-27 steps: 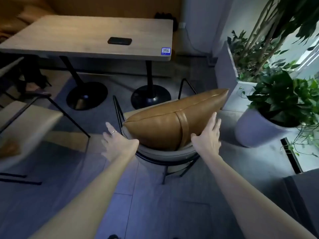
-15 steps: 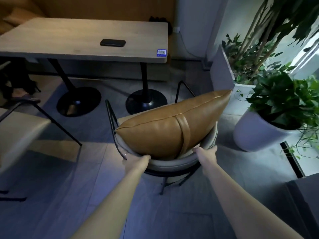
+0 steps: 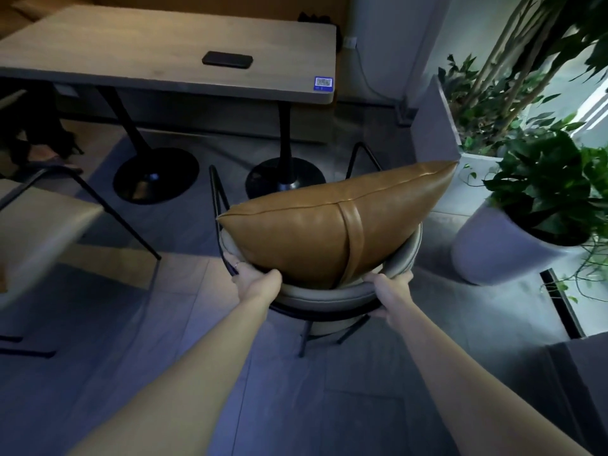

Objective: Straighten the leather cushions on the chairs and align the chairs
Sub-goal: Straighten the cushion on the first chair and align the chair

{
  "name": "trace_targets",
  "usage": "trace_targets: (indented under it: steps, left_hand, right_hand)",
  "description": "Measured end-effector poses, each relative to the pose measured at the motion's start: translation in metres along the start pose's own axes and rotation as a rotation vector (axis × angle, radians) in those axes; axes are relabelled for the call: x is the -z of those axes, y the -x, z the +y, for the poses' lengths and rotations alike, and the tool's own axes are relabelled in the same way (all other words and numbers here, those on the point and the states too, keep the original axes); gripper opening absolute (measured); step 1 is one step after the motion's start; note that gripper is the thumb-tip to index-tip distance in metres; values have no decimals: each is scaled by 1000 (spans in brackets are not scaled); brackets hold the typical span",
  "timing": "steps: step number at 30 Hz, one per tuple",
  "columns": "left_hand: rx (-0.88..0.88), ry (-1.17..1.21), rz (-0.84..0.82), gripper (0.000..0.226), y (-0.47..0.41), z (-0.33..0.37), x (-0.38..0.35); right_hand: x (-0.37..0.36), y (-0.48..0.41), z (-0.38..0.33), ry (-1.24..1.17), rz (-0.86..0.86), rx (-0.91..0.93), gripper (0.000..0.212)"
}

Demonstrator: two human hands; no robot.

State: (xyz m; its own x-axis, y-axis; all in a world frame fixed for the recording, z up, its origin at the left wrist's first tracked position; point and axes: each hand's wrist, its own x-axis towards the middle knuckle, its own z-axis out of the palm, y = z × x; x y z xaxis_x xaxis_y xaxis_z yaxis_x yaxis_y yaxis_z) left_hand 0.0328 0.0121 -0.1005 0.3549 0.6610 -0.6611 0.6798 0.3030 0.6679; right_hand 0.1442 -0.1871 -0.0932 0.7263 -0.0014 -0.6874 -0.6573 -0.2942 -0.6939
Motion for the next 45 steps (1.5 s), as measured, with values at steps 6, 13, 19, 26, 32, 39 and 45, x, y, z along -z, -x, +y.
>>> trace_targets:
  steps: [6, 13, 19, 26, 32, 39, 45]
  left_hand:
    - [-147, 62, 88, 112, -20, 12, 53]
    - [-204, 78, 102, 107, -65, 22, 109]
    - [-239, 5, 194, 99, -99, 37, 141]
    - [-213, 77, 278, 100, -115, 45, 149]
    - [-152, 51, 210, 111, -102, 43, 127]
    - [-193, 40, 235, 107, -119, 56, 134]
    - [-210, 27, 236, 109, -142, 75, 146]
  right_hand:
    - [-50, 14, 15, -13, -12, 4, 84]
    - [-111, 26, 25, 48, 2, 40, 68]
    - [-149, 28, 13, 48, -55, 77, 71]
    - [-152, 8, -21, 56, -168, 22, 86]
    - [-133, -16, -50, 0, -117, 21, 85]
    - [-149, -30, -58, -26, -123, 24, 75]
    - [-170, -38, -65, -52, -120, 47, 73]
